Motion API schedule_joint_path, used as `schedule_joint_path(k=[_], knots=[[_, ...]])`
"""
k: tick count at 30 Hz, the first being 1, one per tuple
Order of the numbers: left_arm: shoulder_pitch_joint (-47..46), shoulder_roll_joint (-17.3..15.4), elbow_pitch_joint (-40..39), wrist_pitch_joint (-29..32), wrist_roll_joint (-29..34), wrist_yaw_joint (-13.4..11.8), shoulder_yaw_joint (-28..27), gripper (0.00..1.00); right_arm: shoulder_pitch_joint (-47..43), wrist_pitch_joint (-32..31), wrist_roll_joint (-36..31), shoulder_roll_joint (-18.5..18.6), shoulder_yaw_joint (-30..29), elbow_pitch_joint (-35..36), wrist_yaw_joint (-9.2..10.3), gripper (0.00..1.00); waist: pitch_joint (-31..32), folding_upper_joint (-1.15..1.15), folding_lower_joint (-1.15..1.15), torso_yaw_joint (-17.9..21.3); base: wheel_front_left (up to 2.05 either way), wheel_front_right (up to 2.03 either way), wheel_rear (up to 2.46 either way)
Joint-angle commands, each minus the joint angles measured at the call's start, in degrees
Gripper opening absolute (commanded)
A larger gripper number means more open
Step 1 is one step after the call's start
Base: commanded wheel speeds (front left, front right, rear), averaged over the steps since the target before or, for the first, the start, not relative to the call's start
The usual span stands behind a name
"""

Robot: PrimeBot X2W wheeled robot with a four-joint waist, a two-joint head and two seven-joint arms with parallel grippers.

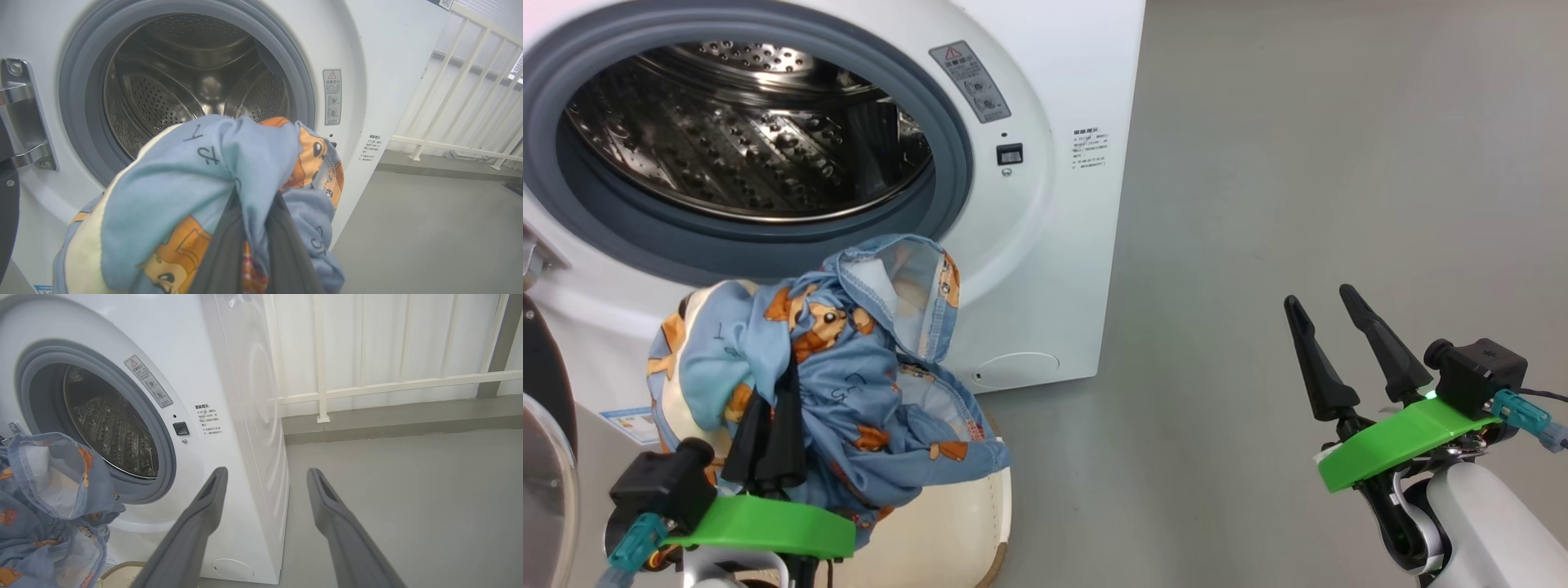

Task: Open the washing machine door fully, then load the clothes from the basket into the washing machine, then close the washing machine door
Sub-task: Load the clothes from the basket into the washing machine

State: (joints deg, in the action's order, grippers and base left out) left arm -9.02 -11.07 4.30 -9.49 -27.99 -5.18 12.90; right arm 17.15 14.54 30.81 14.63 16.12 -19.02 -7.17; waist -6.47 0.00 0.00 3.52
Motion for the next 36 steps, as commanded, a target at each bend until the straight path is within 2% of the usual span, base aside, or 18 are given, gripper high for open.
schedule_joint_path(k=[1, 8, 16, 28, 36], knots=[[-1.4, -1.1, -2.0, 0.0, 0.2, -0.3, -2.0, 0.0, 0.4, 0.5, -0.3, 0.8, 0.7, 1.2, -0.32, 1.0, -0.2, 0.0, 0.0, 0.0, 0.0, 0.0, 0.0], [-5.8, -1.4, -1.2, 0.2, -0.3, 0.1, -2.5, 0.0, 0.8, 0.5, -0.2, 0.9, 0.9, 1.4, -0.32, 1.0, -1.9, 0.0, 0.0, 0.2, 0.0, 0.0, 0.0], [-16.4, -3.5, 5.4, 0.9, 0.3, 0.6, -3.7, 0.0, 2.3, 0.5, -0.3, 1.3, 1.0, 2.2, -0.32, 1.0, -6.8, 0.0, 0.0, 1.7, 0.0, 0.0, 0.0], [-38.5, -4.4, 25.9, -2.9, -0.6, 3.8, -5.9, 0.0, 5.7, 0.5, -0.7, 1.5, 0.2, 5.0, -0.32, 1.0, -19.5, 0.0, 0.0, 4.7, 0.0, 0.0, 0.0], [-53.1, -7.0, 38.8, -4.4, 0.5, 5.6, -6.5, 0.0, 7.6, 0.5, -1.0, 0.3, -0.2, 6.5, -0.32, 1.0, -27.8, 0.0, 0.0, 7.8, 0.0, 0.0, 0.0]])
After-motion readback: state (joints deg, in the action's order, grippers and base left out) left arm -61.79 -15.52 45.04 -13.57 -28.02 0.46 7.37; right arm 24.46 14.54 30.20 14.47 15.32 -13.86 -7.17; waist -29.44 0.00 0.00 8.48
